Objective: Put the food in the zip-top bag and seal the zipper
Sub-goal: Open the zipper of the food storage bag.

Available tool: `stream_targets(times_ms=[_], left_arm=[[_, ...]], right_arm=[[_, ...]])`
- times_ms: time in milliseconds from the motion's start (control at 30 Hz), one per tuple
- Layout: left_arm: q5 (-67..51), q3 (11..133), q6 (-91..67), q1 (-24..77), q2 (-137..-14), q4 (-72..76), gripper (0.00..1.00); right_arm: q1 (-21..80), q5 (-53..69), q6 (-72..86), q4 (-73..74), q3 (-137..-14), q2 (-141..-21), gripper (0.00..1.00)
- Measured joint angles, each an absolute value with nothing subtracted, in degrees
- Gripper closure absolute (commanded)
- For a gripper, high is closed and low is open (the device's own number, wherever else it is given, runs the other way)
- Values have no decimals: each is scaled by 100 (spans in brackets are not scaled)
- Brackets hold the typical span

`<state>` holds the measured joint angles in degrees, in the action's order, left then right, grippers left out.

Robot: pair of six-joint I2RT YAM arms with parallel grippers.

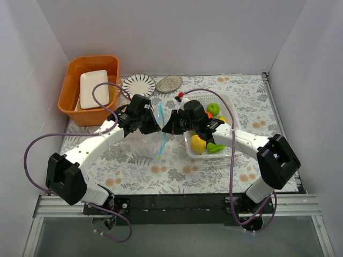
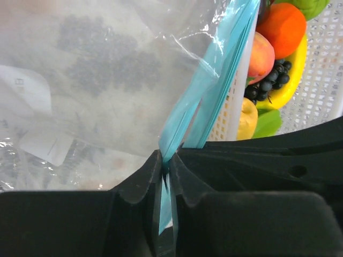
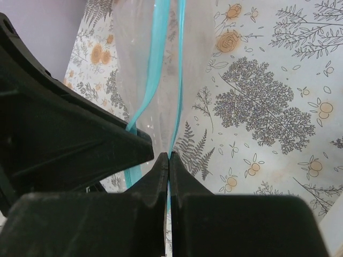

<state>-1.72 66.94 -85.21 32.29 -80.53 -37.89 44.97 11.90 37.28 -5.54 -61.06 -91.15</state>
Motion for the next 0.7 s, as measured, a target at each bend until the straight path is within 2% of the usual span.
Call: stream_targets(times_ms=[300, 600, 700], left_arm=[[902, 7100, -8436, 3199, -8007, -4595, 100], [1356, 7089, -8180, 2427, -7432, -5341, 100], [1229, 7164, -8093, 2429, -7470, -5343, 100]], right_arm=[[4423, 840, 3673, -259, -6106, -9115, 99], [4226, 617, 3402, 161, -6292, -9408, 99], [4228, 709, 3245, 340, -6622, -9736, 79]])
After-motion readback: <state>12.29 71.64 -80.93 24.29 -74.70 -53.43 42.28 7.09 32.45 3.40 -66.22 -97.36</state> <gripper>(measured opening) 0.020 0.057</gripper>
